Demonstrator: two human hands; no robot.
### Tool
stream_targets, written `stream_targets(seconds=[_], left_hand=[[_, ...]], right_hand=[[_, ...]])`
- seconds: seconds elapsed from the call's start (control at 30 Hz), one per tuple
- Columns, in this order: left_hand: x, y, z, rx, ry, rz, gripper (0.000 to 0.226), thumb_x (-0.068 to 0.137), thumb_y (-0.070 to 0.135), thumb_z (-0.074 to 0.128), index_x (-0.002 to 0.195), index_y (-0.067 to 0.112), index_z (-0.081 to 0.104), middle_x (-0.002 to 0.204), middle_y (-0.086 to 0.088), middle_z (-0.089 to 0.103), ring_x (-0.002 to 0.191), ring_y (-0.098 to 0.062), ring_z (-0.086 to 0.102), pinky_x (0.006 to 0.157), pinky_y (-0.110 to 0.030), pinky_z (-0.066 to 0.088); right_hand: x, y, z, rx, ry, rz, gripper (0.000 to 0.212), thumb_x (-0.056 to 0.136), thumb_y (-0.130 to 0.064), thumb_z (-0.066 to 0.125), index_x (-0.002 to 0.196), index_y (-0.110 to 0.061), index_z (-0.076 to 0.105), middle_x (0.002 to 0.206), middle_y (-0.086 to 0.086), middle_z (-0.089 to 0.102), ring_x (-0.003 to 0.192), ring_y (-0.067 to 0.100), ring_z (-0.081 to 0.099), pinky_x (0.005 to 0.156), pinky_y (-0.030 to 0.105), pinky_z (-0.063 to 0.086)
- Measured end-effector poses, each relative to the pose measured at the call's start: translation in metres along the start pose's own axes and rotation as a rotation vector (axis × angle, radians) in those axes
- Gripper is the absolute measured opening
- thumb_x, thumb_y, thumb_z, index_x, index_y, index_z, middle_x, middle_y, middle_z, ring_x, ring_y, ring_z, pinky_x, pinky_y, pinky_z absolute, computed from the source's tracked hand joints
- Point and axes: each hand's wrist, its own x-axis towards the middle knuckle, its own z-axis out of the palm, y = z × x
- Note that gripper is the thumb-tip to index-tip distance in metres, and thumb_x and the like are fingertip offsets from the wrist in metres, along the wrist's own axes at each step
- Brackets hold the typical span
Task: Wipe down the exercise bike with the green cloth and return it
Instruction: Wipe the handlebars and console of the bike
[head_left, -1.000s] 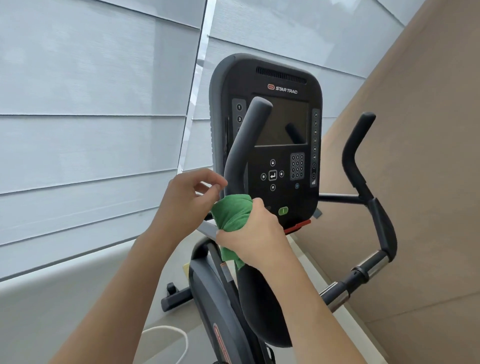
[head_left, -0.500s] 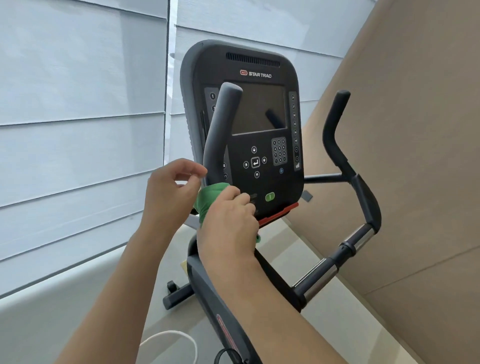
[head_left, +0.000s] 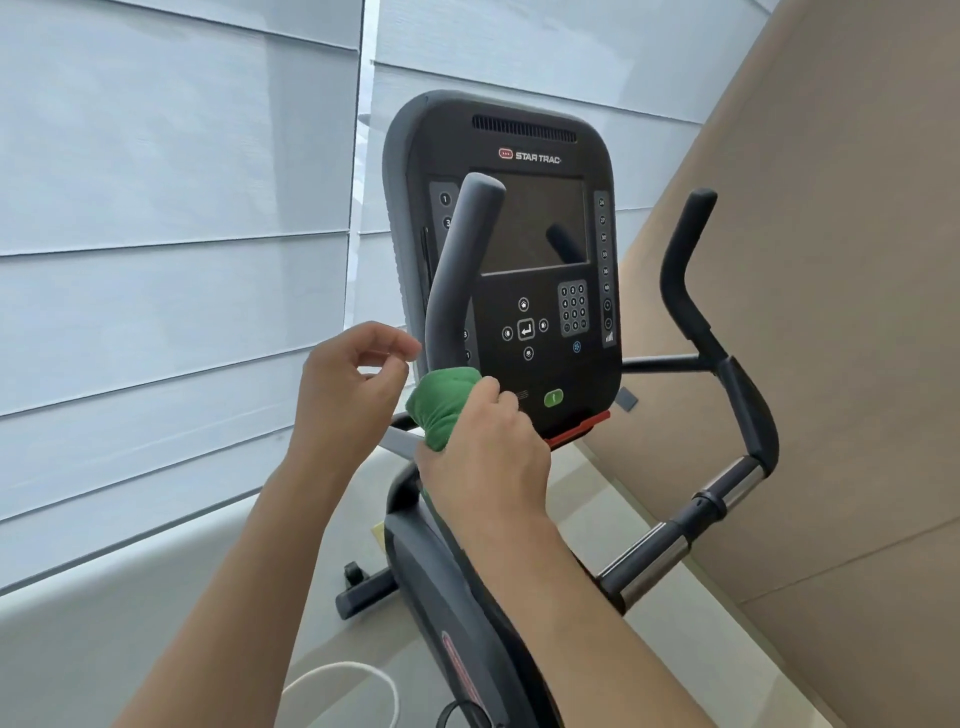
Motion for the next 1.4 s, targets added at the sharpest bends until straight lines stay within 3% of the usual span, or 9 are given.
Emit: stream_targets(seconds=[0.13,0.27,0.47,0.73,0.87,1.07,1.2,1.3,1.4], left_hand=[[0.000,0.005,0.005,-0.014,-0.025,0.023,0.033,0.088,-0.001,0.060,0.083,0.028,0.076,0.085,0.016,0.076,0.081,-0.002,0.069,0.068,-0.007,0.048],[-0.003,0.011,0.008,-0.034,-0.060,0.051,0.031,0.090,0.001,0.061,0.084,0.028,0.076,0.086,0.015,0.076,0.082,-0.002,0.068,0.068,-0.006,0.047],[-0.001,0.014,-0.008,-0.033,-0.064,0.046,0.035,0.091,0.001,0.060,0.084,0.031,0.075,0.089,0.016,0.076,0.087,-0.009,0.072,0.067,-0.010,0.050],[0.009,0.015,-0.022,-0.022,-0.064,0.047,0.041,0.092,-0.001,0.060,0.082,0.036,0.075,0.090,0.017,0.076,0.088,-0.008,0.072,0.065,-0.011,0.050],[0.014,0.014,-0.020,-0.020,-0.077,0.030,0.045,0.094,-0.003,0.058,0.080,0.036,0.075,0.090,0.016,0.077,0.090,-0.008,0.072,0.067,-0.012,0.049],[0.022,0.010,-0.018,-0.024,-0.063,0.031,0.043,0.092,-0.007,0.057,0.078,0.030,0.075,0.087,0.013,0.076,0.086,-0.010,0.072,0.065,-0.011,0.049],[0.024,0.017,-0.011,0.013,-0.089,0.049,0.045,0.088,-0.008,0.055,0.074,0.030,0.074,0.081,0.015,0.074,0.080,-0.012,0.069,0.067,-0.021,0.053],[0.029,0.016,-0.010,0.020,-0.127,0.024,0.041,0.089,-0.001,0.055,0.077,0.032,0.075,0.081,0.014,0.074,0.073,-0.027,0.068,0.059,-0.021,0.049],[0.031,0.014,-0.013,0.037,-0.132,0.025,0.037,0.089,0.004,0.056,0.083,0.034,0.076,0.086,0.012,0.075,0.073,-0.028,0.069,0.063,-0.028,0.054]], right_hand=[[0.012,0.024,-0.008,0.253,-0.041,-0.042,0.049,0.082,-0.071,0.063,0.090,-0.026,0.048,0.078,-0.011,0.056,0.071,0.020,0.057,0.064,0.036,0.046],[0.013,0.039,-0.013,0.527,-0.037,-0.039,0.042,0.086,-0.068,0.062,0.084,-0.027,0.062,0.075,-0.008,0.069,0.074,0.016,0.068,0.070,0.045,0.060],[0.022,0.050,-0.048,0.592,0.131,-0.100,0.021,0.094,-0.052,0.068,0.101,-0.033,0.064,0.086,-0.014,0.069,0.080,0.005,0.069,0.071,0.039,0.062],[0.091,0.001,-0.098,0.690,0.469,-0.227,0.051,0.098,-0.041,0.069,0.141,-0.022,0.049,0.129,-0.003,0.048,0.114,0.010,0.058,0.098,0.017,0.050],[0.113,-0.038,-0.077,0.701,0.255,-0.117,0.075,0.098,-0.040,0.071,0.156,-0.013,0.032,0.139,0.007,0.045,0.120,0.023,0.056,0.103,0.037,0.053],[0.092,-0.026,-0.035,0.647,0.135,-0.041,0.072,0.093,-0.042,0.075,0.146,-0.014,0.036,0.127,0.005,0.054,0.110,0.024,0.062,0.094,0.046,0.056],[0.071,-0.010,-0.026,0.628,-0.017,-0.033,0.048,0.089,-0.047,0.076,0.123,-0.026,0.048,0.110,-0.003,0.060,0.097,0.015,0.063,0.084,0.039,0.058],[0.072,0.016,-0.041,0.659,-0.191,-0.003,0.036,0.084,-0.044,0.080,0.109,-0.034,0.056,0.102,-0.010,0.069,0.090,0.005,0.068,0.079,0.027,0.059],[0.080,0.032,-0.067,0.657,-0.010,-0.028,0.043,0.084,-0.042,0.083,0.120,-0.036,0.059,0.110,-0.012,0.066,0.096,0.002,0.066,0.081,0.021,0.058]])
